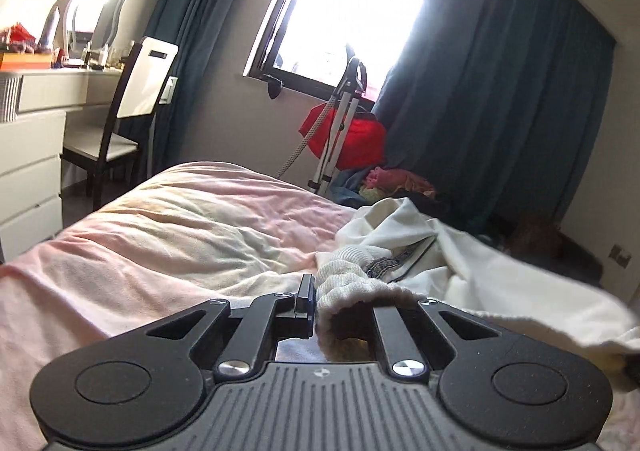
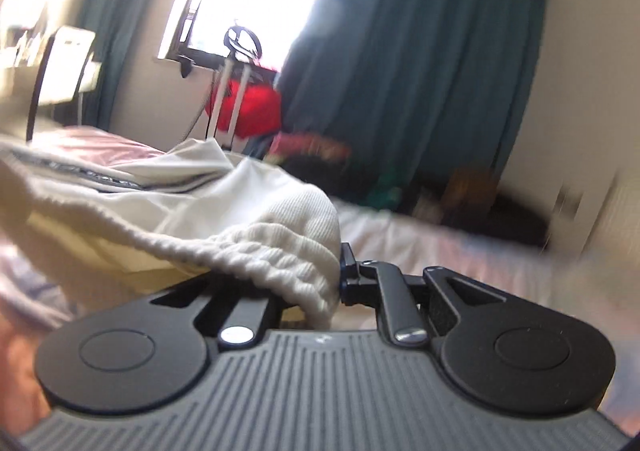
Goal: Fold clothes
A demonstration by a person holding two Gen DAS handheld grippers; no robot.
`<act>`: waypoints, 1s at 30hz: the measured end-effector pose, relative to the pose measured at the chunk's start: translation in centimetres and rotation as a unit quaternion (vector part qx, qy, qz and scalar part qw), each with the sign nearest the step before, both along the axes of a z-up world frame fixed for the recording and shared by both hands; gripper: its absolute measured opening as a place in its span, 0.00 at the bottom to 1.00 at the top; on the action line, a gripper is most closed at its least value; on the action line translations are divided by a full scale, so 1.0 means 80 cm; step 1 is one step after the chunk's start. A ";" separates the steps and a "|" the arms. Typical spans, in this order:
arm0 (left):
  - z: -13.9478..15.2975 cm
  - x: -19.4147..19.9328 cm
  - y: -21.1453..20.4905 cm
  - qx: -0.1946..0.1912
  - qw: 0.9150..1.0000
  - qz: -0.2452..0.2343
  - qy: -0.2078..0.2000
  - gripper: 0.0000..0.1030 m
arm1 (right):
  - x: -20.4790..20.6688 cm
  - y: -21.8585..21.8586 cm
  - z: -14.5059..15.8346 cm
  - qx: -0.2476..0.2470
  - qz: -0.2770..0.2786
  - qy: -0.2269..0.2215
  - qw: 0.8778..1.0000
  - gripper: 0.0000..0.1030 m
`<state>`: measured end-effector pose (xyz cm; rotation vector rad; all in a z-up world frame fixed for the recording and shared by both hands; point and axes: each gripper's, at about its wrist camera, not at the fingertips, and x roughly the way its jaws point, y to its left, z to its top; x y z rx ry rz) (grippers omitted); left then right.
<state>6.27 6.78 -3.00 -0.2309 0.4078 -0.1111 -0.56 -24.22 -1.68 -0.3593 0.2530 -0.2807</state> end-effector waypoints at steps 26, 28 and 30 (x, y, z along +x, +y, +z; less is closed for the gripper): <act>0.001 -0.062 0.083 -0.126 0.984 0.001 0.122 0.57 | -0.026 0.017 -0.060 0.285 0.145 0.201 0.926 0.78; -0.005 -0.058 0.082 -0.159 0.978 -0.012 0.138 0.58 | -0.036 0.015 -0.052 0.313 0.176 0.188 0.914 0.78; -0.015 -0.051 0.078 -0.176 0.971 -0.020 0.160 0.59 | -0.046 0.009 -0.042 0.357 0.217 0.174 0.892 0.76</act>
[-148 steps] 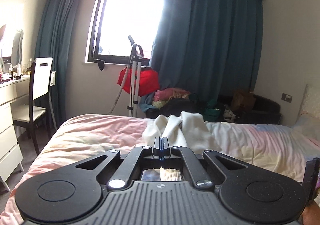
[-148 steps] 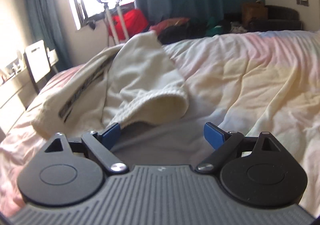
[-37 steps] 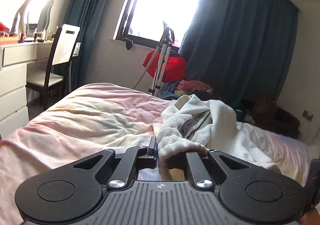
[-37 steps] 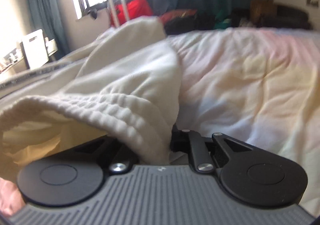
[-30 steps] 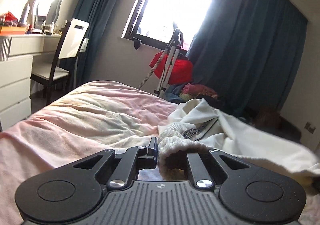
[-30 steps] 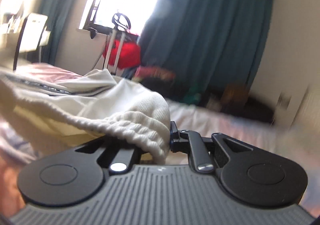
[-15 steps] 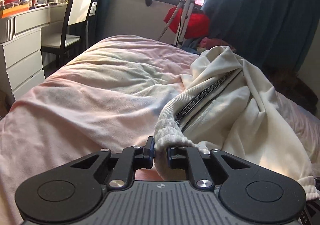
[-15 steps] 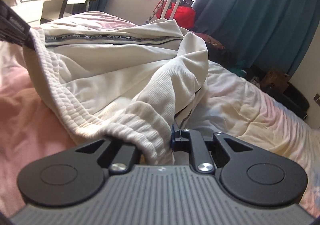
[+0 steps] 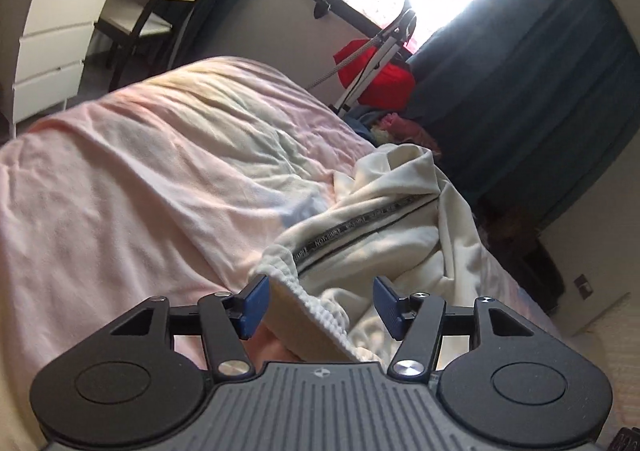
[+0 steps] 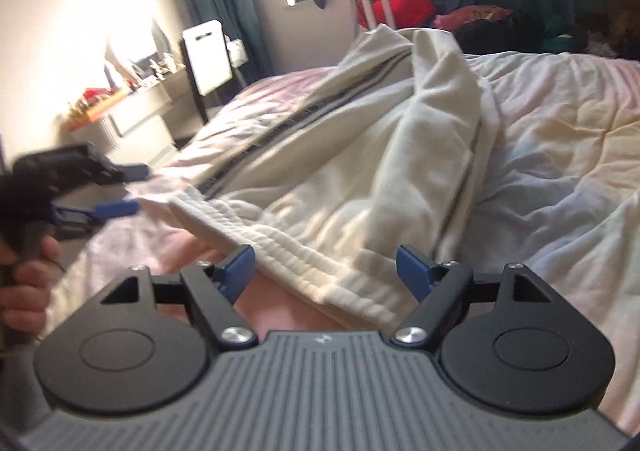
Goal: Fold clothes
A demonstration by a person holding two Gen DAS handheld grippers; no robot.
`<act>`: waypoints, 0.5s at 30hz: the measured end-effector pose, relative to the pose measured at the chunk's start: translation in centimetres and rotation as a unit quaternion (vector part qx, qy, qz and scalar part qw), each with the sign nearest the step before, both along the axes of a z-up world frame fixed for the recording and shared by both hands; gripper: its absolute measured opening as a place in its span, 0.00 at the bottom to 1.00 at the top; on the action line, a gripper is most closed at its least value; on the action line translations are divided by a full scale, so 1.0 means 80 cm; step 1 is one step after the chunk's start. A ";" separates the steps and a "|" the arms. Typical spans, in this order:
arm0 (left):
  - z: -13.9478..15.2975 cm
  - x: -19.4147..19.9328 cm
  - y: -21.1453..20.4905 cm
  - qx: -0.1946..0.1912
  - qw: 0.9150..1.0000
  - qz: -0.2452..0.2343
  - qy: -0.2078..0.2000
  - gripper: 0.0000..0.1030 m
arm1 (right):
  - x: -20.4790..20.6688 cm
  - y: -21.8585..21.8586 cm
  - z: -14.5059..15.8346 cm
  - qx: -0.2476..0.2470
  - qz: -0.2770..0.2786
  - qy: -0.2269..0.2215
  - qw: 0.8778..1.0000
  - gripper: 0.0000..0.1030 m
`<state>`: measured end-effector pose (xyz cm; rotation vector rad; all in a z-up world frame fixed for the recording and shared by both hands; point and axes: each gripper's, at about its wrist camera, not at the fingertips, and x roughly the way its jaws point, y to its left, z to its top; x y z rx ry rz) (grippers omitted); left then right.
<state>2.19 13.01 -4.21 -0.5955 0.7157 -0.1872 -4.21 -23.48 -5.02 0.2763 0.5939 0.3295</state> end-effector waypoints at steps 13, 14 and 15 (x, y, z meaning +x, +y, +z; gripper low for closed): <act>-0.050 0.055 -0.022 -0.027 0.999 0.010 0.043 0.56 | 0.010 -0.054 -0.008 0.128 -0.104 0.000 0.986 0.33; -0.051 0.060 -0.026 -0.031 0.999 0.005 0.041 0.56 | 0.012 -0.054 -0.009 0.128 -0.107 0.000 0.986 0.33; -0.051 0.065 -0.031 -0.034 0.999 0.001 0.039 0.53 | 0.014 -0.053 -0.010 0.120 -0.112 0.000 0.986 0.33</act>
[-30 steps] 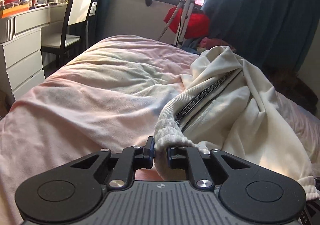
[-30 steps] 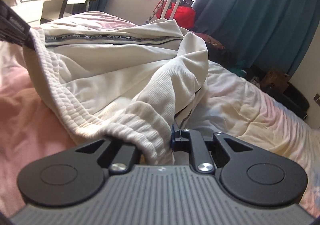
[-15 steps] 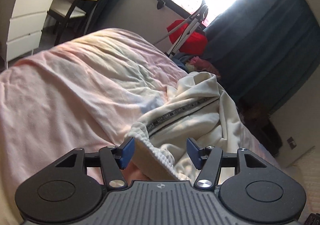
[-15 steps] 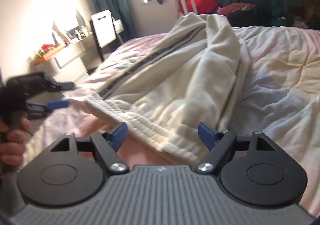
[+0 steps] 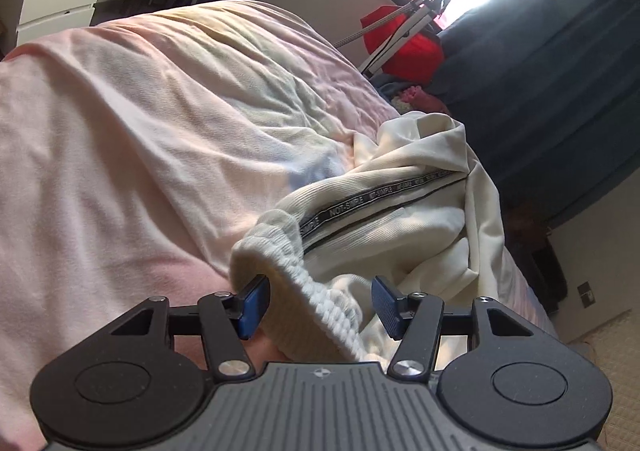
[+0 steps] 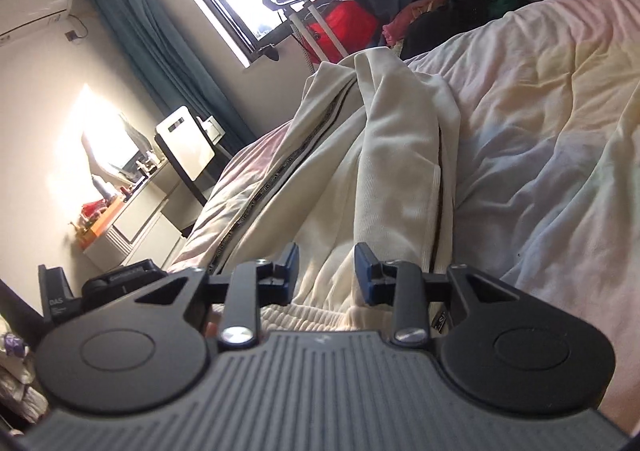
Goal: Fold clothes
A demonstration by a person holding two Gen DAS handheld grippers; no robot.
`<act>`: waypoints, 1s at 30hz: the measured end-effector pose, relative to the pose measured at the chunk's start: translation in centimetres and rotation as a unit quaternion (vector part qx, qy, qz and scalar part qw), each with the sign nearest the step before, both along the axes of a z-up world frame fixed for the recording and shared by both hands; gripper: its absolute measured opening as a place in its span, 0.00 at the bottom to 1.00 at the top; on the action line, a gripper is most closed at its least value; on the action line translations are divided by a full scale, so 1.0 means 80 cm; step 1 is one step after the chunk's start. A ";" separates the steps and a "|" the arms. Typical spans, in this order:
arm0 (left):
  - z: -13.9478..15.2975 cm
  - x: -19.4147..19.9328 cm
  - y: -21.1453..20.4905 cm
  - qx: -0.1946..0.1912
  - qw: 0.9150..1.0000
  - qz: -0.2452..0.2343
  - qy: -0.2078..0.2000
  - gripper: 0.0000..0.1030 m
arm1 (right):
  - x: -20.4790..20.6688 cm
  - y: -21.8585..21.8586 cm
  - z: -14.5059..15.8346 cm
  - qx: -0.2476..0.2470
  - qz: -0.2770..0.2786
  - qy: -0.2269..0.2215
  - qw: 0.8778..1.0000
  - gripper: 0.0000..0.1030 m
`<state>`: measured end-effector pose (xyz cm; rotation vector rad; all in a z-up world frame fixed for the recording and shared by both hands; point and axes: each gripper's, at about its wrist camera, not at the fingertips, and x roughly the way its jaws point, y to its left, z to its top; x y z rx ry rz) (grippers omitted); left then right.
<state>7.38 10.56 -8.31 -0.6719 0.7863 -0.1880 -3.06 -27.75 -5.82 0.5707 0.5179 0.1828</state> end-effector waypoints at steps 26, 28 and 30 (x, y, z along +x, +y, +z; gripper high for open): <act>-0.008 0.012 0.004 0.103 0.989 0.097 -0.031 0.11 | 0.052 0.041 -0.061 -0.093 0.011 0.095 0.991 0.34; -0.005 0.009 0.002 0.107 0.990 0.089 -0.033 0.12 | 0.045 0.034 -0.056 -0.074 0.001 0.089 0.993 0.34; 0.002 0.002 -0.002 0.116 0.989 0.081 -0.038 0.14 | 0.035 0.021 -0.050 -0.045 -0.017 0.082 0.995 0.35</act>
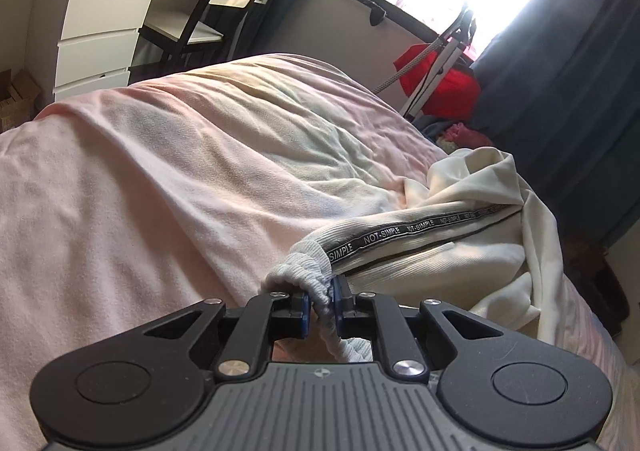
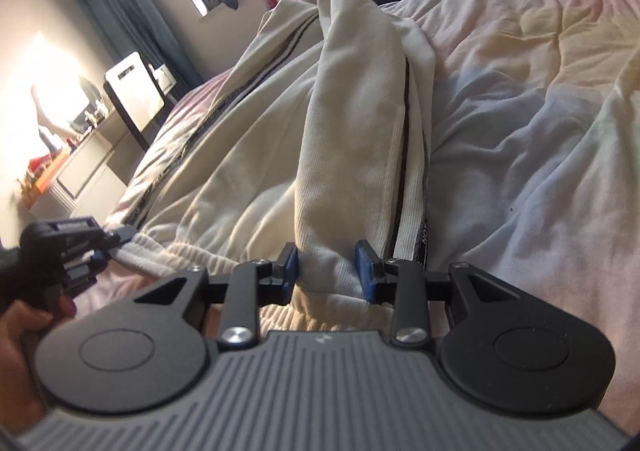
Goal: Fold clothes
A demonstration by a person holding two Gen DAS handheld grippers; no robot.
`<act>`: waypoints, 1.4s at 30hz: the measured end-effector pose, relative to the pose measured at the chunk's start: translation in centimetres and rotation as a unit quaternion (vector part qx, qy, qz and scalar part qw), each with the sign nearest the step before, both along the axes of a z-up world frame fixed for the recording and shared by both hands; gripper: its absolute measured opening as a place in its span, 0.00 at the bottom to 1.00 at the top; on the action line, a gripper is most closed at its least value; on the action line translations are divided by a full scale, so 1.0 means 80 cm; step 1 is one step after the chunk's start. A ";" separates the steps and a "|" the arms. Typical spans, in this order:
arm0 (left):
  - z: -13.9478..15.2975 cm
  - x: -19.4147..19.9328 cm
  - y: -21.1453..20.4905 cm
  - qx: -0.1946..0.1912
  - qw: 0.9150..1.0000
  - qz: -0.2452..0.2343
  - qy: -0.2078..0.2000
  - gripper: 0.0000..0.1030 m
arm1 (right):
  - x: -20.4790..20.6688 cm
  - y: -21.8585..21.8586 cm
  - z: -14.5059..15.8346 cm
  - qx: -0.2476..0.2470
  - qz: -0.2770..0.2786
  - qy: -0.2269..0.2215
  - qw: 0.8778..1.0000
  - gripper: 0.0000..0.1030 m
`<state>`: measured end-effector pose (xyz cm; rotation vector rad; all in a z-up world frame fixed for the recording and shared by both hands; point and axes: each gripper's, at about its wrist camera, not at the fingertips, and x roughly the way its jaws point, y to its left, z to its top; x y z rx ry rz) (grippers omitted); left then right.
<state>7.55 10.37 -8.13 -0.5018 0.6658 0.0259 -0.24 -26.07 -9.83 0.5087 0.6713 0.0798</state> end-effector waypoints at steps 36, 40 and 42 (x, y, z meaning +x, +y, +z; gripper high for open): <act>-0.011 0.014 0.009 0.042 0.999 -0.031 -0.002 0.58 | 0.022 -0.046 -0.031 0.217 0.017 0.000 0.976 0.63; -0.012 0.016 0.008 0.033 0.999 -0.030 -0.012 0.58 | 0.030 -0.052 -0.052 0.216 -0.010 0.041 0.975 0.62; -0.018 0.022 0.011 0.024 0.999 -0.024 -0.005 0.47 | 0.032 -0.054 -0.053 0.222 -0.011 0.044 0.974 0.59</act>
